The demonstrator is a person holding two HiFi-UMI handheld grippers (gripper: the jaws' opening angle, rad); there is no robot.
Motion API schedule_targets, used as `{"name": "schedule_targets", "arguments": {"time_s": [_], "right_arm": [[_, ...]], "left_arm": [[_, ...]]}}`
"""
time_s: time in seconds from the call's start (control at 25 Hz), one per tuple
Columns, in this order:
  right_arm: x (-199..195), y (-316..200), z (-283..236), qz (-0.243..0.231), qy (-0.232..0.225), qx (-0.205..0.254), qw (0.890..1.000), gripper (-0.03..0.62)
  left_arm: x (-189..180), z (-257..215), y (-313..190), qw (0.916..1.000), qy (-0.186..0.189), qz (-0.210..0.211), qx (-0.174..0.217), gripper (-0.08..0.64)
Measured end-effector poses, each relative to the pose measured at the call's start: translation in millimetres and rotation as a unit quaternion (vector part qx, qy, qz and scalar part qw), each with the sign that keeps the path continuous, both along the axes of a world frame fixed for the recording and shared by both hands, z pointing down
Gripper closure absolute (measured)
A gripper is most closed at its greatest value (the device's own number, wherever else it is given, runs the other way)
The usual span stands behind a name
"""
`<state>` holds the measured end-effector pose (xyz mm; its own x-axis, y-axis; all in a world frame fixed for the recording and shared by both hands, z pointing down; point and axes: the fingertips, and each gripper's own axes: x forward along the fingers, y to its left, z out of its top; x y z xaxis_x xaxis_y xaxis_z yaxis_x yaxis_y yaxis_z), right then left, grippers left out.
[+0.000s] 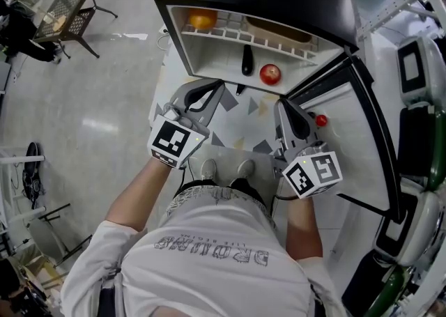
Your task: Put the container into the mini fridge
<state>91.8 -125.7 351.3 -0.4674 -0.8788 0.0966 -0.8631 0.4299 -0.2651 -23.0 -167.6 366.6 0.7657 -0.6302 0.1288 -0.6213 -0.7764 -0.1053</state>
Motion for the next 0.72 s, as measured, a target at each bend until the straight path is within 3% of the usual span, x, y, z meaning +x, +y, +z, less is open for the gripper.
{"name": "schedule_targets", "arguments": {"time_s": [0.72], "right_arm": [[2.4, 4.4, 2.1, -0.023, 0.006, -0.002, 1.000, 0.591]], "left_arm": [[7.0, 2.1, 7.9, 0.9998, 0.005, -0.003, -0.018, 0.552]]}}
